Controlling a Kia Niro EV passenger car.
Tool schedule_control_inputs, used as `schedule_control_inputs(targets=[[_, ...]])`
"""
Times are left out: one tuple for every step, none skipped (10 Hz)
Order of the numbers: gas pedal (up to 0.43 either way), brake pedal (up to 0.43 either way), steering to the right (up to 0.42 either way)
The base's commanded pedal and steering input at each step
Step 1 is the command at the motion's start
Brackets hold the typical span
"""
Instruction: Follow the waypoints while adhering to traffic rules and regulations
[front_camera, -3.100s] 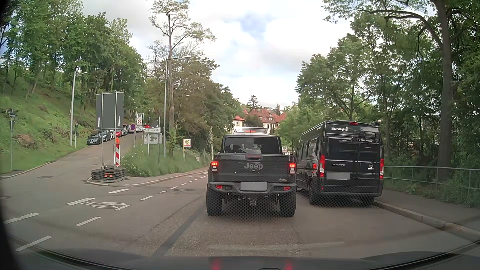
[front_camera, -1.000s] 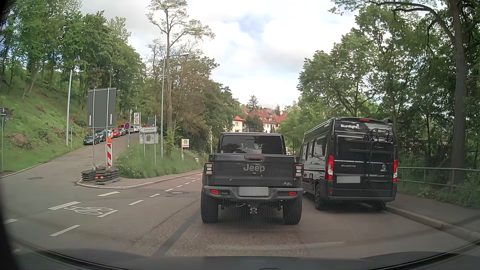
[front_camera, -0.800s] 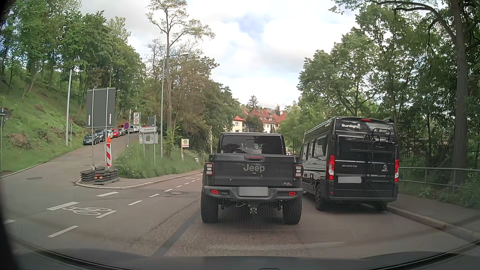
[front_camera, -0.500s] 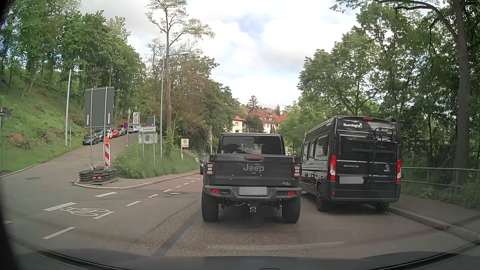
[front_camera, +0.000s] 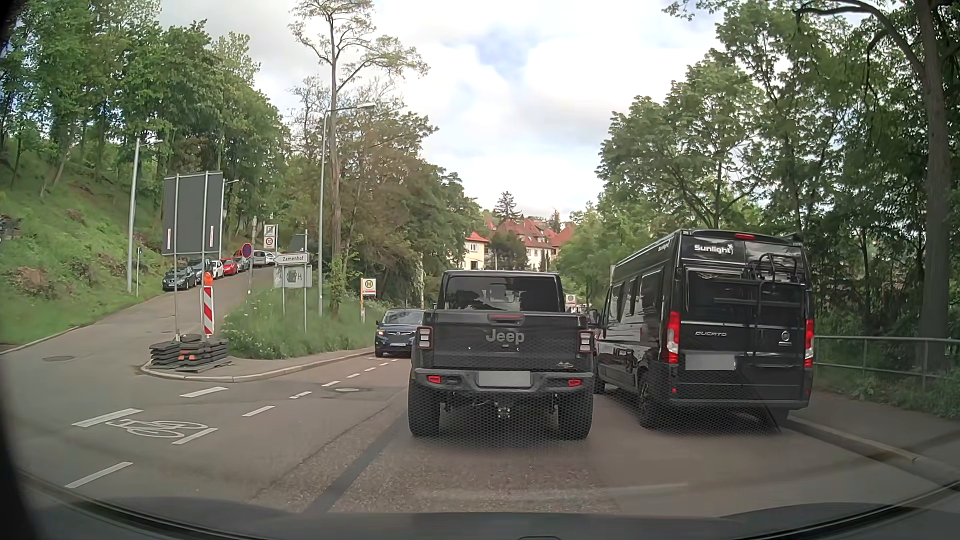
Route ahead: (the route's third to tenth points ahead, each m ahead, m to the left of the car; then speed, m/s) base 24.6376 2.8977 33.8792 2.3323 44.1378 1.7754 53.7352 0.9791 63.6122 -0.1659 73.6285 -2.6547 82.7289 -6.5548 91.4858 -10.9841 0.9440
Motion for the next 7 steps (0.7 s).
schedule_control_inputs(targets=[[0.020, 0.000, 0.001], [0.028, 0.000, 0.001], [0.039, 0.000, 0.001], [0.047, 0.000, 0.001], [0.047, 0.000, 0.001], [0.059, 0.000, 0.001], [0.059, 0.000, 0.001]])
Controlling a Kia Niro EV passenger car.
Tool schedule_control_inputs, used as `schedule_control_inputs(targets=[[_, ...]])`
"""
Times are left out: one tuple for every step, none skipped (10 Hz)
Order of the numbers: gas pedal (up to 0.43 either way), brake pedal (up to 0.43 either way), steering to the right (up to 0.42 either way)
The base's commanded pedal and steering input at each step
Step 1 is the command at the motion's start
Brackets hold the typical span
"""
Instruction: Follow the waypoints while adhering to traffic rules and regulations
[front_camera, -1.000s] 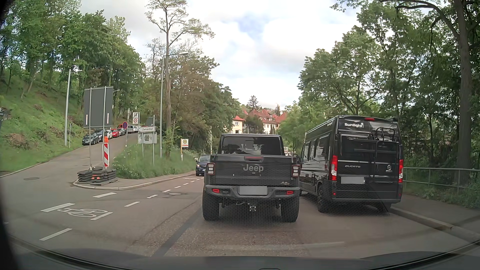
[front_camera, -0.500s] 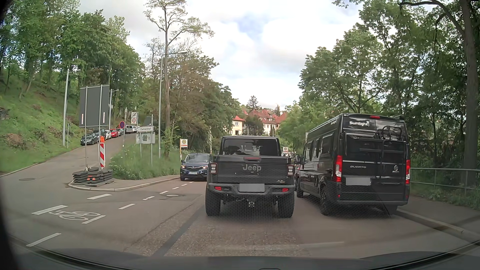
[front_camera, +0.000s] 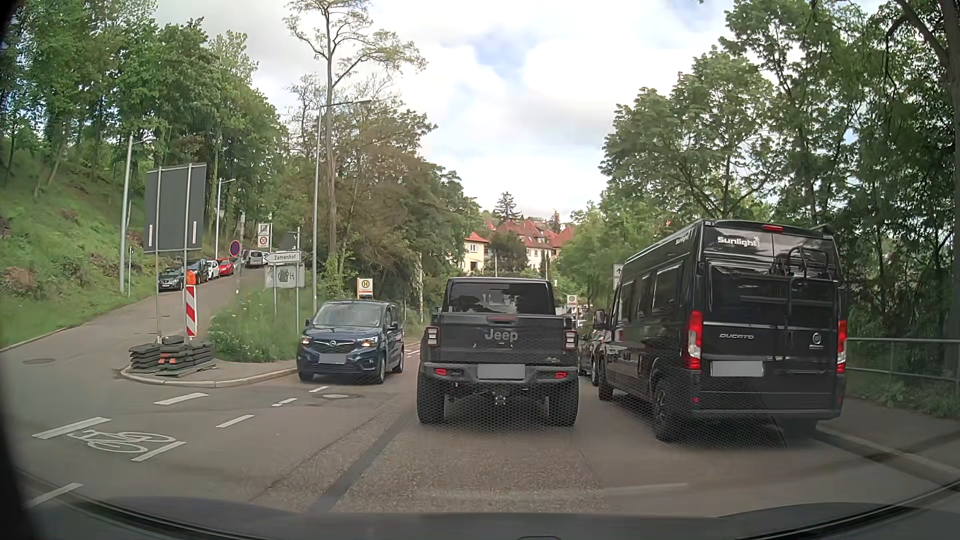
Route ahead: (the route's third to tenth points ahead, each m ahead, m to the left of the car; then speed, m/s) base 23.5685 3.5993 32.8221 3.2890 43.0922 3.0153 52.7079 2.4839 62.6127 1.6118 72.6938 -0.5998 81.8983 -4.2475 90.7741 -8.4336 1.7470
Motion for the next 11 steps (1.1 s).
schedule_control_inputs(targets=[[0.059, 0.000, 0.001], [0.059, 0.000, 0.001], [0.059, 0.000, -0.003], [0.059, 0.000, -0.006], [0.067, 0.000, -0.008], [0.079, 0.000, -0.008], [0.087, 0.000, -0.008], [0.087, 0.000, -0.008], [0.098, 0.000, -0.008], [0.098, 0.000, -0.008], [0.098, 0.000, -0.008]])
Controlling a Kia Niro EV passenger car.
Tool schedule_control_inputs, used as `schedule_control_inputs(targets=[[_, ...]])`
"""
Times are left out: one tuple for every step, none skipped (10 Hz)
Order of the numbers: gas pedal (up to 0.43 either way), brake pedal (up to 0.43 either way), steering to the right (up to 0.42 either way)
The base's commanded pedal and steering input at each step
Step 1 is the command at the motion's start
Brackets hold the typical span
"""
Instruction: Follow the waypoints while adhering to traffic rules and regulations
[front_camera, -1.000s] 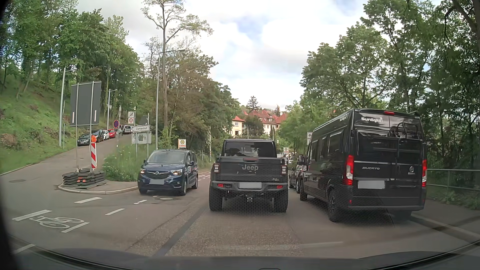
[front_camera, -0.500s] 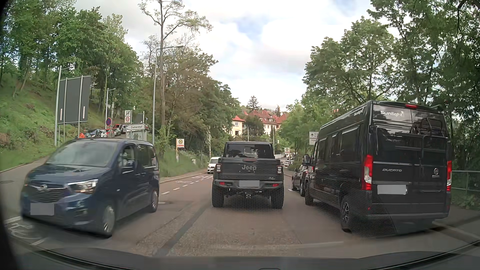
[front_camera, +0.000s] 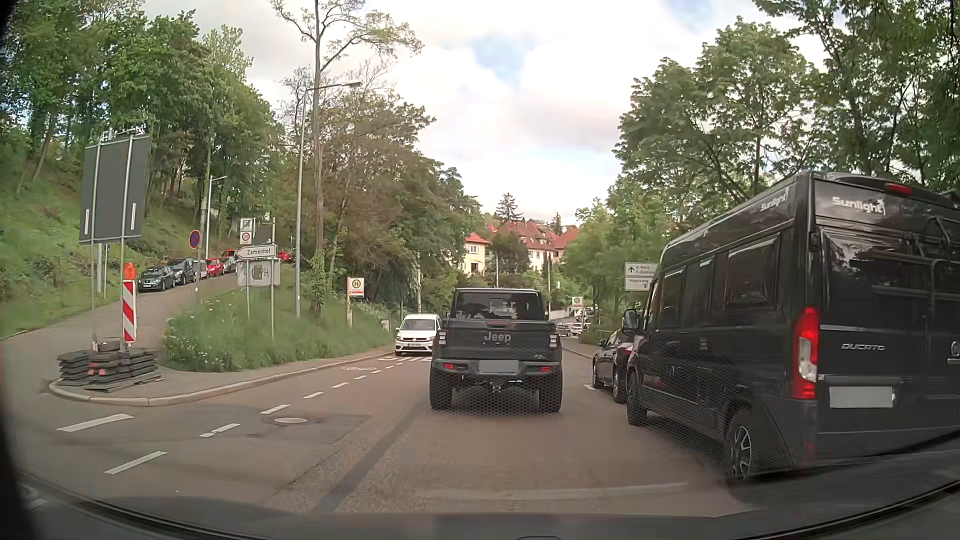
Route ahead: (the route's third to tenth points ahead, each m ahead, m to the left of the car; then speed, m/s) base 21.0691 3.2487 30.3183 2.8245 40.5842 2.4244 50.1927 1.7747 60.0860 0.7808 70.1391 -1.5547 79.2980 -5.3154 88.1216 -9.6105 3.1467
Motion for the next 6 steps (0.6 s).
schedule_control_inputs(targets=[[0.098, 0.000, -0.006], [0.098, 0.000, -0.004], [0.110, 0.000, -0.003], [0.118, 0.000, -0.002], [0.118, 0.000, 0.000], [0.118, 0.000, 0.001]])
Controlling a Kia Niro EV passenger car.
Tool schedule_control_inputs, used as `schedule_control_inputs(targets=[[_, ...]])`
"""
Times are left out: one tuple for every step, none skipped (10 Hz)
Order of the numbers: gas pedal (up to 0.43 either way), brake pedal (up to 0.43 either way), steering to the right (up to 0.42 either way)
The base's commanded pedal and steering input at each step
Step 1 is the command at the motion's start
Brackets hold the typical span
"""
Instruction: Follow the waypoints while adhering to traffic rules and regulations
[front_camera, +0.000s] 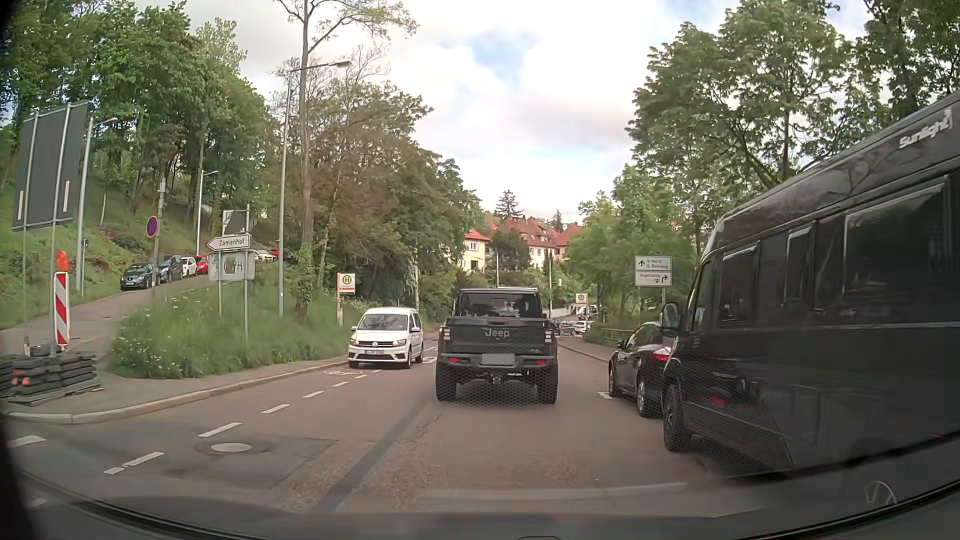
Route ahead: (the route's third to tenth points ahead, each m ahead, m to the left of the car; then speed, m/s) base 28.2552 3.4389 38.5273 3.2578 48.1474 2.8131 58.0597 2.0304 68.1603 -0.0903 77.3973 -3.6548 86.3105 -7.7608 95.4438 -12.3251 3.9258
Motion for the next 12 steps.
schedule_control_inputs(targets=[[0.118, 0.000, 0.001], [0.118, 0.000, 0.001], [0.118, 0.000, 0.001], [0.118, 0.000, 0.001], [0.118, 0.000, 0.001], [0.079, 0.000, 0.001], [0.000, 0.000, 0.001], [0.000, 0.000, 0.002], [0.000, 0.024, 0.001], [0.000, 0.073, 0.002], [0.000, 0.122, 0.001], [0.000, 0.152, 0.002]])
